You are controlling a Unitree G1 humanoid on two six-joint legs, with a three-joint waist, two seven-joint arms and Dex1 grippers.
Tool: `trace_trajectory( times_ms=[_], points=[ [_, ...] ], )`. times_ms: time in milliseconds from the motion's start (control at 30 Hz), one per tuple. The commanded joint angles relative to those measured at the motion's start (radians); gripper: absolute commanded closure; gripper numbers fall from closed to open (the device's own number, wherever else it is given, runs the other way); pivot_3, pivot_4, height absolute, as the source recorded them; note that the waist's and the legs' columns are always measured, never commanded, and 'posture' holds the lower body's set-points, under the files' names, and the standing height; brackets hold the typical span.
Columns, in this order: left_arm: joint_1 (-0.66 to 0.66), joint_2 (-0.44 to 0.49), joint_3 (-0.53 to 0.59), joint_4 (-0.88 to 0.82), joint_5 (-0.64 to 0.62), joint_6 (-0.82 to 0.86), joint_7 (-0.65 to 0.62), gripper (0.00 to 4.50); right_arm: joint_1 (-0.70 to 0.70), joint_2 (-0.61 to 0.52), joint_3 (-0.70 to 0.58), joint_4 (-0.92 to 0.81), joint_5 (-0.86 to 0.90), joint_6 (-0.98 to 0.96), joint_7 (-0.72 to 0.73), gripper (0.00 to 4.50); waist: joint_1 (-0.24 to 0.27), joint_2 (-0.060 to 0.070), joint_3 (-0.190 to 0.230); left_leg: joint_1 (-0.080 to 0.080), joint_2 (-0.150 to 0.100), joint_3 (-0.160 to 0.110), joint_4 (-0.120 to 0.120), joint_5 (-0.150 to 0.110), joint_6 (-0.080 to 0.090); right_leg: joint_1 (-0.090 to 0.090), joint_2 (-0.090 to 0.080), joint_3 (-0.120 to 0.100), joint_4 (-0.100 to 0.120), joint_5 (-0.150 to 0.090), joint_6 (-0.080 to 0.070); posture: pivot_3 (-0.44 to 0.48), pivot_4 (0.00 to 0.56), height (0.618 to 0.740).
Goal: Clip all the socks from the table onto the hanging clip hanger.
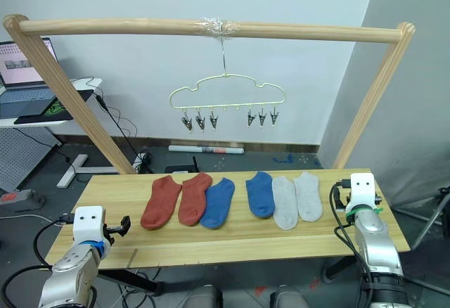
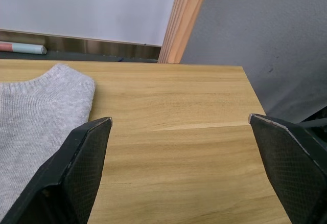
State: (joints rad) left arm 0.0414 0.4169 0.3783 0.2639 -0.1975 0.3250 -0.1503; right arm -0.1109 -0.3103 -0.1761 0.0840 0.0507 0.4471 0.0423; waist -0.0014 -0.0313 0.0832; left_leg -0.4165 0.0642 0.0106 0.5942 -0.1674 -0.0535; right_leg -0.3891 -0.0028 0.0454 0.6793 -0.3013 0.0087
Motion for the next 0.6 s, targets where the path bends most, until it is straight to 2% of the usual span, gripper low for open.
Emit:
trace_trajectory(
  times_ms=[33,300,600],
  points=[
    [-0.010,0.015,0.028,-0.031,-0.003,0.004,0.011,0.01,-0.025,-0.015,-0.017,-0.020,-0.008,-0.004,-0.003,0.00,0.000,0.000,0.002,0.000,0.000,0.000,0.000,0.000,0.000,0.000,0.000,0.000,0.000,0.000,0.000,0.087,0.080,0.740],
    [-0.011,0.022,0.048,-0.124,-0.027,0.011,-0.004,0.01,-0.038,-0.017,0.002,-0.034,-0.011,-0.004,0.012,0.00,0.000,-0.001,0.022,0.000,0.000,0.000,0.000,0.000,0.000,0.000,0.000,0.000,0.000,0.000,0.000,0.083,0.119,0.740],
    [-0.035,0.011,0.098,-0.358,-0.176,0.075,-0.068,0.01,-0.081,0.011,0.040,-0.079,0.063,-0.026,0.142,0.00,0.001,-0.003,0.068,-0.001,0.000,0.000,-0.001,0.000,0.000,0.000,0.000,0.000,0.000,0.001,0.003,0.084,0.177,0.740]
  ],
)
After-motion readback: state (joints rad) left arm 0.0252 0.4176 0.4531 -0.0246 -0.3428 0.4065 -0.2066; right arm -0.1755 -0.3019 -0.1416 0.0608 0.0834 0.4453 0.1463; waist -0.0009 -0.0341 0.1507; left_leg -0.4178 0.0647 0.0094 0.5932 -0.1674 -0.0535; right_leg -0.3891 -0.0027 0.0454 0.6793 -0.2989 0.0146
